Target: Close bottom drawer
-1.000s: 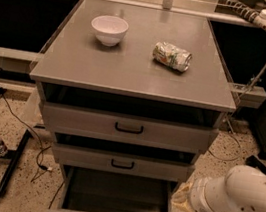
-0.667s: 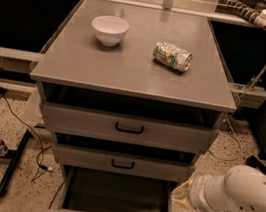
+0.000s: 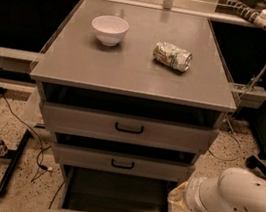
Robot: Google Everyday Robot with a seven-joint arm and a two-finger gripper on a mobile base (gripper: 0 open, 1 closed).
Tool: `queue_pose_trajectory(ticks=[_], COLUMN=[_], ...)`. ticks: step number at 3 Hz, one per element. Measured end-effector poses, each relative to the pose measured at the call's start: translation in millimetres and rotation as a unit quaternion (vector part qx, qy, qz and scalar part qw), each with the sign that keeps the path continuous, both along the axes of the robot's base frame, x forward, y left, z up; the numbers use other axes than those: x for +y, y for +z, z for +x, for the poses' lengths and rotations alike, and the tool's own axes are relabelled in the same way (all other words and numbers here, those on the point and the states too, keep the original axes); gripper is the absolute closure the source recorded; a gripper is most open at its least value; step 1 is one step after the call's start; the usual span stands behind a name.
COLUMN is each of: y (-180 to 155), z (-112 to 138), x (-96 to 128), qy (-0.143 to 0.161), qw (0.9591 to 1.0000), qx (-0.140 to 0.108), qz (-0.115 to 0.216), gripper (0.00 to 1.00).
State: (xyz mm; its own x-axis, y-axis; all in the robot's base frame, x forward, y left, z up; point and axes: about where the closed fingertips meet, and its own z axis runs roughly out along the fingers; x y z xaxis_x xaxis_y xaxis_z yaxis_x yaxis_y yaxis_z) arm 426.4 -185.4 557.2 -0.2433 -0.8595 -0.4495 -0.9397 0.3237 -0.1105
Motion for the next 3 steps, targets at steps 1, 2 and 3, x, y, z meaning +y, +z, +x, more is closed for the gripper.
queue_pose_trajectory(ticks=[1, 2, 3], y=[-52.9, -112.7, -163.8], z=[-5.0, -3.7, 0.6], x=[-0.9, -6.6, -9.9], qy=[-0.005, -0.018, -0.032], qw=[0.9996, 0.9991, 0.9994], qx=[0.021, 0.020, 0.008], qz=[-0.019, -0.032, -0.013], gripper=[1.00, 1.00, 1.00])
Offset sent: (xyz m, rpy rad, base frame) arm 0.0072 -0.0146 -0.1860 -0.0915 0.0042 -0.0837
